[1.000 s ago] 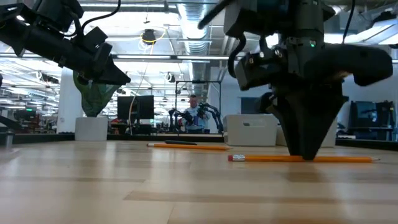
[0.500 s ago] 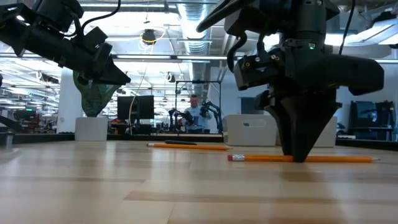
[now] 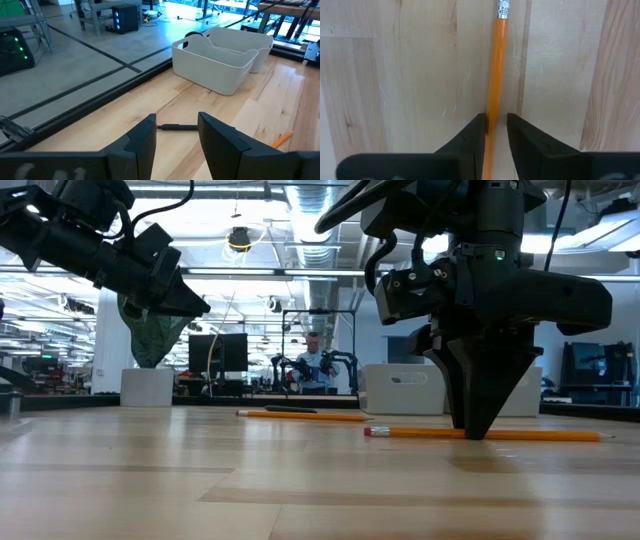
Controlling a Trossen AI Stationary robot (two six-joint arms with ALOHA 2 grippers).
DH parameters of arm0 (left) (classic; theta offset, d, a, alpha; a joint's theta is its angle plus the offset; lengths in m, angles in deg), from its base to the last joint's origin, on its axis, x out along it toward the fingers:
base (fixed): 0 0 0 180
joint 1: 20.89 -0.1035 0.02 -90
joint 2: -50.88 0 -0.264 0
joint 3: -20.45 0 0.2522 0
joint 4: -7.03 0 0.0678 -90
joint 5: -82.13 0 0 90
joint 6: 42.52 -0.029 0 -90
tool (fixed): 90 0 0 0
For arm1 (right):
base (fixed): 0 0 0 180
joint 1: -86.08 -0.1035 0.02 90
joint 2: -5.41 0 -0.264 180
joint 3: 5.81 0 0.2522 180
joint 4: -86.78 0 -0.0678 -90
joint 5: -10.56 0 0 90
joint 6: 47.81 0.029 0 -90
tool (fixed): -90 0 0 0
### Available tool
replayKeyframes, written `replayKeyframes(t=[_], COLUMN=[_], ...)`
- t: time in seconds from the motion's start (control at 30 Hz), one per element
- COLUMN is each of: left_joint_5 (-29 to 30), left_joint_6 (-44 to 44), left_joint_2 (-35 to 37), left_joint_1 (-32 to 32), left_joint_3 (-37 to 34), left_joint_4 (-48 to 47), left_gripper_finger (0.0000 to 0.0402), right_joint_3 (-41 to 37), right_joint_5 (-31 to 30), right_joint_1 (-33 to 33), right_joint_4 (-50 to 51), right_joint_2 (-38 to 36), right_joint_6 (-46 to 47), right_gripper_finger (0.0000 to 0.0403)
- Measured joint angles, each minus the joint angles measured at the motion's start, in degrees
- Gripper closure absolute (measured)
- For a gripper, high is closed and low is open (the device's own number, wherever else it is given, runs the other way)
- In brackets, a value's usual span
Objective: Sort pens & pencils
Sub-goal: Put the bottom yellow pencil into the left gray bin
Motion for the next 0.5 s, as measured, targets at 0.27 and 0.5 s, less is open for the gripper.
replayKeyframes(t=[0.27,0.5], left_joint_5=[0.0,0.0], left_joint_6=[0.0,-0.5], left_joint_2=[0.0,0.0], left_joint_1=[0.0,0.0], left_joint_3=[0.0,0.0], left_joint_4=[0.0,0.0], left_gripper_finger=[0.0266,0.0266], right_joint_3=[0.0,-0.1], right_joint_5=[0.1,0.1], right_joint_1=[0.0,0.1], right_joint_4=[-0.2,-0.7], right_joint_2=[0.0,0.0], right_joint_6=[0.0,0.0], right_gripper_finger=[0.0314,0.0325])
